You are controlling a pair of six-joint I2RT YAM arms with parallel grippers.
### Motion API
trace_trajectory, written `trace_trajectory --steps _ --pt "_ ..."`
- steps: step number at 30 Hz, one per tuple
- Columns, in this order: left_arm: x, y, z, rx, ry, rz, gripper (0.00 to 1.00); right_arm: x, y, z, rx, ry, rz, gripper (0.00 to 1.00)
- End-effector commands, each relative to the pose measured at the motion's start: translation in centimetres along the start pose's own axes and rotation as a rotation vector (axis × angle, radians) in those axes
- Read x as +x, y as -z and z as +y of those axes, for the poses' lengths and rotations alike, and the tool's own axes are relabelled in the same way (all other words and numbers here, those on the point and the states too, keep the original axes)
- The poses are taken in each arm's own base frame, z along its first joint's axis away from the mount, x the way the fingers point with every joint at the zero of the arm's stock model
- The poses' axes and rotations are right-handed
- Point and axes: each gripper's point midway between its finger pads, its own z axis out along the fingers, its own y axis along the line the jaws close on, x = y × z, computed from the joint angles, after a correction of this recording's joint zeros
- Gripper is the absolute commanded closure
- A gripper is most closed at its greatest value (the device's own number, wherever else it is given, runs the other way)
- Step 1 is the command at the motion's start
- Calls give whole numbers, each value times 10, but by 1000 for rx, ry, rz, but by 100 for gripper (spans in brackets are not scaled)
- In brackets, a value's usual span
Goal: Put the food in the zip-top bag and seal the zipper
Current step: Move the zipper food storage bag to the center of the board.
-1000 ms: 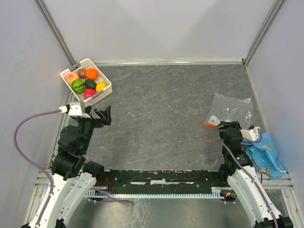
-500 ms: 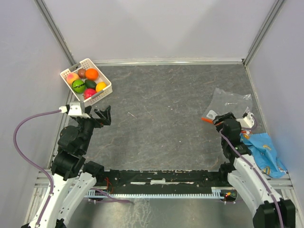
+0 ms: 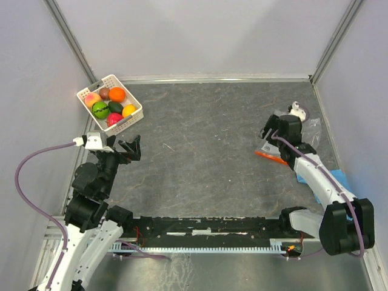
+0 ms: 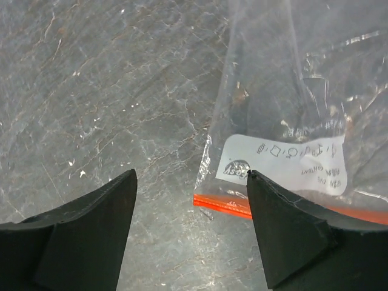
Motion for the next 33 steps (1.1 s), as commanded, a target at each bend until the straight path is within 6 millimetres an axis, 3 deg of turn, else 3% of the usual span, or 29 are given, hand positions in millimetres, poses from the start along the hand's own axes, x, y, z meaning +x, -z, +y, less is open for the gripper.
trace_trajectory --steps 1,6,12,22,28,33 --pt "-16 3 1 -4 14 -55 0 6 14 -4 23 222 175 18" --pt "-19 7 -1 6 20 -70 0 31 28 -17 76 348 380 14" --pt "-24 12 -2 14 26 -91 0 43 29 -21 190 627 460 4" --pt "-27 16 -1 16 31 -108 1 44 5 -35 481 993 462 1" --pt "-29 18 -1 19 32 -114 0 51 -16 -34 527 1076 461 1" --pt "-29 18 -1 15 32 -114 0 44 -43 -22 543 1111 400 1"
